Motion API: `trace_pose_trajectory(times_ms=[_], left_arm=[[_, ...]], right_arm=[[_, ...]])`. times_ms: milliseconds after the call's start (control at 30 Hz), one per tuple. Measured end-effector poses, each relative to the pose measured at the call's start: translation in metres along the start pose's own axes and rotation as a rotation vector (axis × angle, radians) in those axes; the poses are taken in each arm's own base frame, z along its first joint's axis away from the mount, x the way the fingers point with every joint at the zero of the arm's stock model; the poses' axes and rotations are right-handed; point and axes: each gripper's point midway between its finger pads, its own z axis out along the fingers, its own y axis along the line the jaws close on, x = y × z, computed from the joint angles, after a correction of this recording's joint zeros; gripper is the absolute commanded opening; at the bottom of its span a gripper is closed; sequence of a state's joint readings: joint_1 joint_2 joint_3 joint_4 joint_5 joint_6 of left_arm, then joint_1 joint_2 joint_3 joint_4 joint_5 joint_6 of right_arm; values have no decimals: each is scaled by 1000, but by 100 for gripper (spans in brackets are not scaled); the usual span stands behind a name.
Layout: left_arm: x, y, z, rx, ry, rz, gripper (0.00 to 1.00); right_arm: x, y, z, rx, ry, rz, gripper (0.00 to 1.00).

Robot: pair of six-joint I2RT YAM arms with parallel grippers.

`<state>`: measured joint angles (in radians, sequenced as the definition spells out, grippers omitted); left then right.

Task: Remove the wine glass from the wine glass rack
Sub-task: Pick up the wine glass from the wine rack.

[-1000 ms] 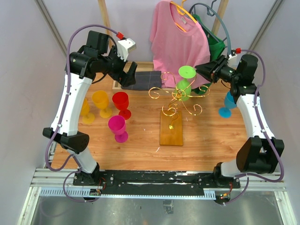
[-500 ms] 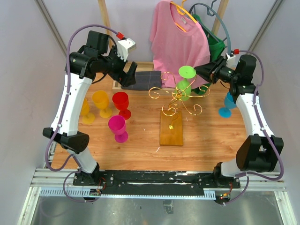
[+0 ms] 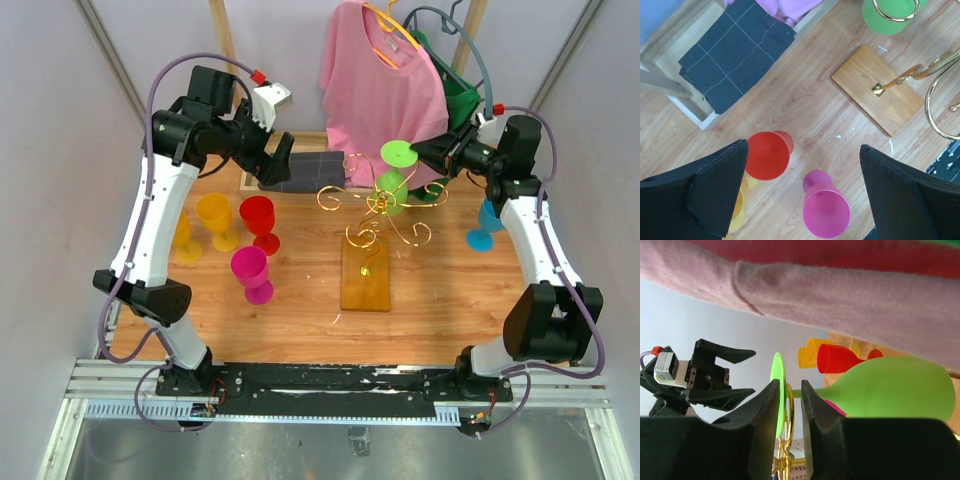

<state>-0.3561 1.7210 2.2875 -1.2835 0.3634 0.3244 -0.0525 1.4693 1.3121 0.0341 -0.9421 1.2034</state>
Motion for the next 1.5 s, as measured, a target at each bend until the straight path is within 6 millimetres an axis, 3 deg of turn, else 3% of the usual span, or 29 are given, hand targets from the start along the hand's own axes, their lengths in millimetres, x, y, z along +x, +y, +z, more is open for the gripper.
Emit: trace_pose_trajectory(times_ms=[533,800,1500], left_arm=[[2,-2,4,17,7,-4,98],[3,-1,6,20,12,-2,98],[4,-2,8,27,15,-3,97]], right_arm=[[-2,6,0,-17,-7,-22,16],[-3,7,0,-20,-8,-22,1],[-2,15,-3,-55,-21,-8,0]])
